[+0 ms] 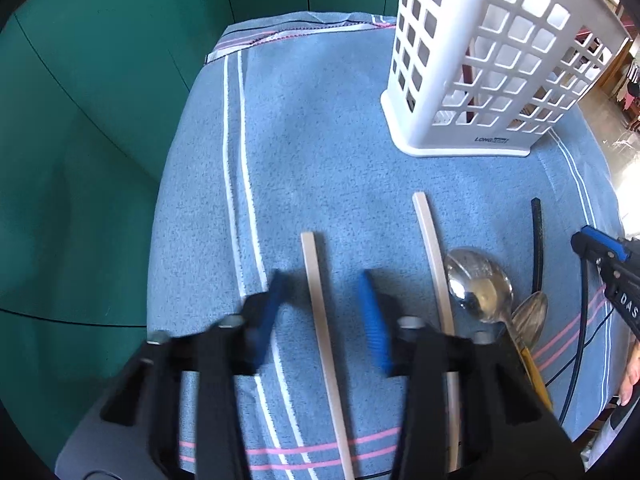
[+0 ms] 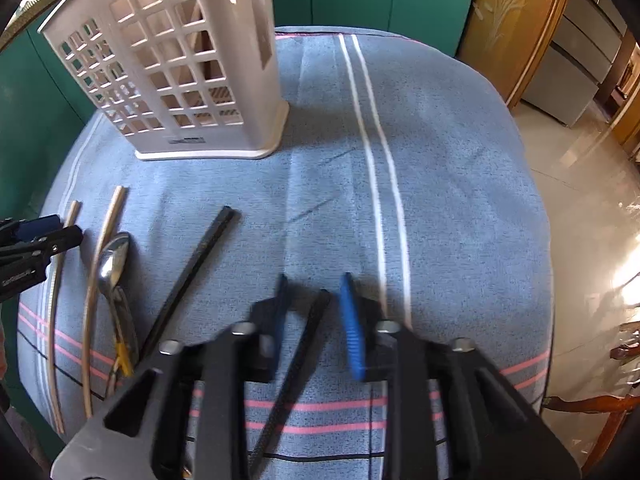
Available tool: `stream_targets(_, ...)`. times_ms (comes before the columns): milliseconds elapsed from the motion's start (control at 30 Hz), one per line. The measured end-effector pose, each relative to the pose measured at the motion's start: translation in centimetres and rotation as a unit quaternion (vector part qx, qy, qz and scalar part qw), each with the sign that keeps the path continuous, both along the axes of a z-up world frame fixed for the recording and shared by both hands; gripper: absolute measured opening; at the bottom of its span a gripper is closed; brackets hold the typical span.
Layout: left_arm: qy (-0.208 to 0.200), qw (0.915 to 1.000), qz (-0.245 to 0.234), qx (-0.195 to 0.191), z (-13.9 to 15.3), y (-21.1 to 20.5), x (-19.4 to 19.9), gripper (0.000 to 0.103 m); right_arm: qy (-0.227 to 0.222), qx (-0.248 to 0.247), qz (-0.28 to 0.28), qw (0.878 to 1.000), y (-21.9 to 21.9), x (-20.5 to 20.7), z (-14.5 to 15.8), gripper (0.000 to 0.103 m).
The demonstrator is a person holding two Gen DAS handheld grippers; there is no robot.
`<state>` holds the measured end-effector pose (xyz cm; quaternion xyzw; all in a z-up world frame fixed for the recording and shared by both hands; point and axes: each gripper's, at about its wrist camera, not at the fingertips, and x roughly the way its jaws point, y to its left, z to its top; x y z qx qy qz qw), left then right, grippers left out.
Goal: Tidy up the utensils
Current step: 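Close the right tool around a black chopstick while the left tool grasps a white chopstick, then lift both chopsticks and lower them into the white basket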
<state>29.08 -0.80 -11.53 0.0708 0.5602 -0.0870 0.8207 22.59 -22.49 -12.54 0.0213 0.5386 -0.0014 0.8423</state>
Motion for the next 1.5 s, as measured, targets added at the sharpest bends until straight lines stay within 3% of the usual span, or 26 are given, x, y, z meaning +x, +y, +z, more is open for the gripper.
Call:
stream_targets(33,-0.001,1.0,0.001,-0.003,0.0,0.1,-0.2,0.013,-0.002,0.006,-0.003,1.0,-0.2,-0.1,0.0,0.01)
stream_targets(100,-0.004,0.9999,0.005,-0.013,0.2,0.2,-0.6,0.007,-0.005,0.018,-0.009,1.0,-0.5,-0.2,0.1,0.01)
stream_targets(300,-0.026,0.998,0.025,-0.052,1.4,1.5,-1.6,0.006,-0.037,0.052,-0.007,0.998,-0.8,-1.1,1.9,0.009)
stream_targets(433,-0.099,0.9918,0.032,-0.075,6.1,2.0,-4.5,0.006,-0.093,0.065,0.006,0.993,-0.9,-3.3,6.2,0.008)
stream_targets(533,-0.171,0.9813,0.034,-0.082,10.4,2.3,-7.3,0.006,-0.137,0.075,0.014,0.988,-0.9,-5.6,9.6,0.008)
stream_targets(667,-0.266,0.9581,0.038,-0.098,15.2,2.8,-11.2,0.006,-0.193,0.082,0.025,0.978,-1.0,-8.9,13.6,0.007)
stream_targets(900,-0.359,0.9262,0.045,-0.108,18.9,2.4,-14.8,0.006,-0.282,0.088,0.039,0.955,-0.5,-12.9,19.7,0.007)
stream_targets(967,-0.364,0.9254,0.044,-0.096,19.0,2.1,-15.0,0.006,-0.302,0.088,0.04,0.948,-0.4,-13.1,21.1,0.007)
stream_targets(1100,-0.348,0.9317,0.043,-0.096,18.4,2.0,-15.2,0.006,-0.341,0.082,0.046,0.935,0.2,-12.3,24.3,0.007)
stream_targets(1233,-0.336,0.9352,0.042,-0.104,17.8,2.2,-14.8,0.006,-0.364,0.084,0.047,0.927,1.0,-9.6,27.8,0.007)
stream_targets(1400,-0.347,0.9299,0.029,-0.119,19.8,2.3,-13.3,0.006,-0.395,0.09,0.04,0.913,1.3,-6.2,31.5,0.007)
stream_targets(1500,-0.361,0.9253,0.022,-0.115,20.7,2.0,-13.3,0.006,-0.435,0.083,0.012,0.896,1.0,-4.8,33.6,0.007)
